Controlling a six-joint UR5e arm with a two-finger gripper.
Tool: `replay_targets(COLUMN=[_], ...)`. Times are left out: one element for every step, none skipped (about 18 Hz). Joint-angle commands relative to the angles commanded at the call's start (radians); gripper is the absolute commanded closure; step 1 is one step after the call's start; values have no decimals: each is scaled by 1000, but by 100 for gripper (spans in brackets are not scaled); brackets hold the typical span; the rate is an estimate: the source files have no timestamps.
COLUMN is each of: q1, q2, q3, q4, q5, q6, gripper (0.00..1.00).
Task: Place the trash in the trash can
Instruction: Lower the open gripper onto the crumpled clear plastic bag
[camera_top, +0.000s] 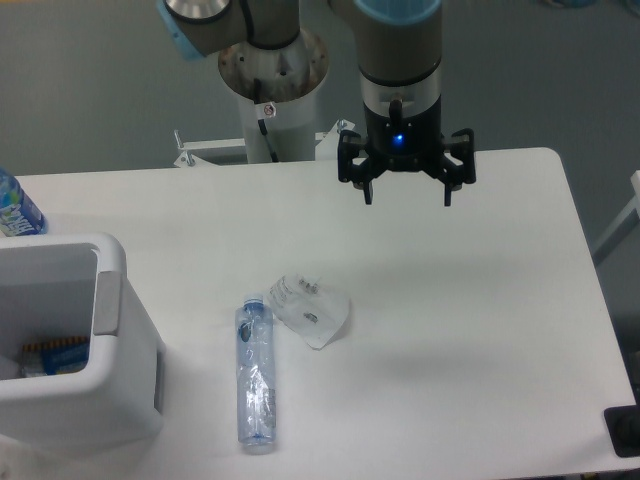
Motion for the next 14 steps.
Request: replay_targets(q1=[0,0,-2,-2,-2,-3,-3,-3,-5,-6,-6,-9,-20,-34], q2=[2,6,12,14,15,14,14,17,23,26,34,41,40,32], q3=[-8,-20,-35,-47,-55,-60,-75,-109,-138,-168,-213,-253,-282,-304], q4=[3,5,3,5,2,2,0,8,18,41,75,121,164,191], q5=[2,2,0,-2,-3,-6,-3,-3,-5,-3,-8,-9,-11,-14], q6=[0,0,0,0,0,0,0,-2,-3,-21,-78,-162,-249,-324], gripper=[0,0,0,0,0,0,0,0,0,0,0,0,0,0])
